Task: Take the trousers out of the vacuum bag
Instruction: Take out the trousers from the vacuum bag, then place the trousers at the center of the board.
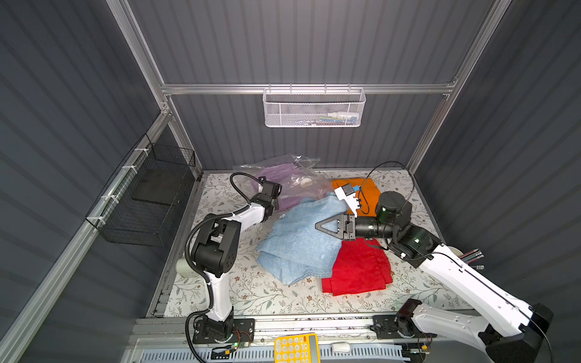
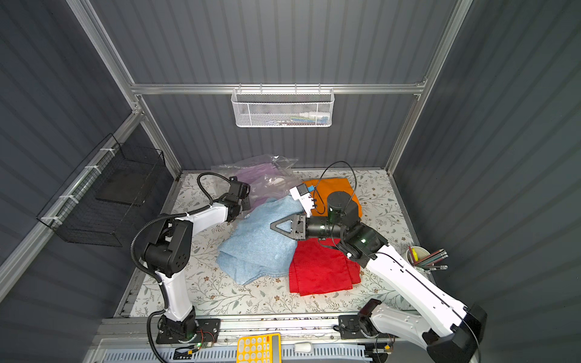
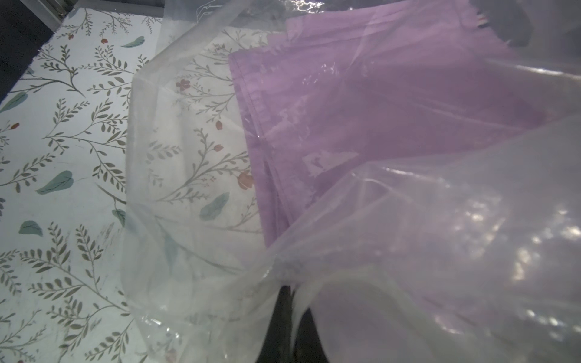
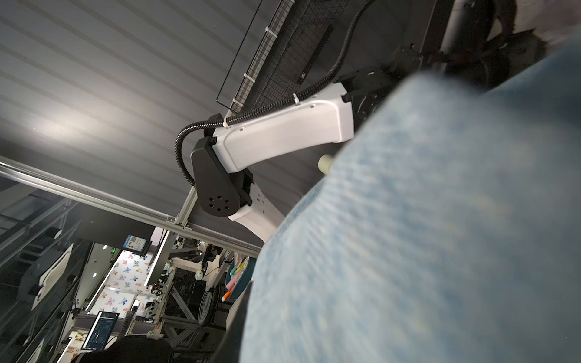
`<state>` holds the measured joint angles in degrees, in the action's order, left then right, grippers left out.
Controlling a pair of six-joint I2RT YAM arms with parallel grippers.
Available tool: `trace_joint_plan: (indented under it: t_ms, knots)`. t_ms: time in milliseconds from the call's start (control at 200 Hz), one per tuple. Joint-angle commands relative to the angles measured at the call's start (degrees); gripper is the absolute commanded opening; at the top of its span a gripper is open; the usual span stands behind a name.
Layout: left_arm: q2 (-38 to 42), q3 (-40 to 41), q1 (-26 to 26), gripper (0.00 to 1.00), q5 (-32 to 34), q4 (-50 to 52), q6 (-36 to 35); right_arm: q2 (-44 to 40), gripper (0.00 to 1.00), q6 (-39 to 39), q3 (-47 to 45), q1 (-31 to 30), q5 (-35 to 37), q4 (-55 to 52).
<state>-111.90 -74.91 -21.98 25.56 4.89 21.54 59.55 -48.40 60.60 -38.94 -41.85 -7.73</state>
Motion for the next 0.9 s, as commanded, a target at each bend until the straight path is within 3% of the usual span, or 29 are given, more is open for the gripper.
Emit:
trace_joint_plan:
  t_ms: [0, 260, 450, 525, 895]
  knots:
    - [-0.4, -1.7, 1.4, 0.00, 1.7, 0.6, -0.8, -4.2, 0.00, -0.2, 1.6, 2.3, 5.7, -4.5]
    - [0.7, -1.4, 2.5, 0.00, 1.6, 0.3, -1.9, -11.0, 0.00, -4.2, 0.3, 8.6, 15.2, -20.5]
    - [0.9, -1.4, 3.2, 0.00, 1.2, -0.3, -2.5, -12.4, 0.01, -3.6, 2.7, 9.6, 21.9, -25.4]
    - [1.4, -1.4, 3.3, 0.00, 1.1, -0.3, -2.5, -11.9, 0.01, -3.5, 3.5, 9.7, 27.5, -26.9]
    - [1.8, -1.3, 4.5, 0.00, 1.1, -0.3, -3.2, -11.4, 0.02, 1.3, 12.4, 10.3, 35.7, -37.2]
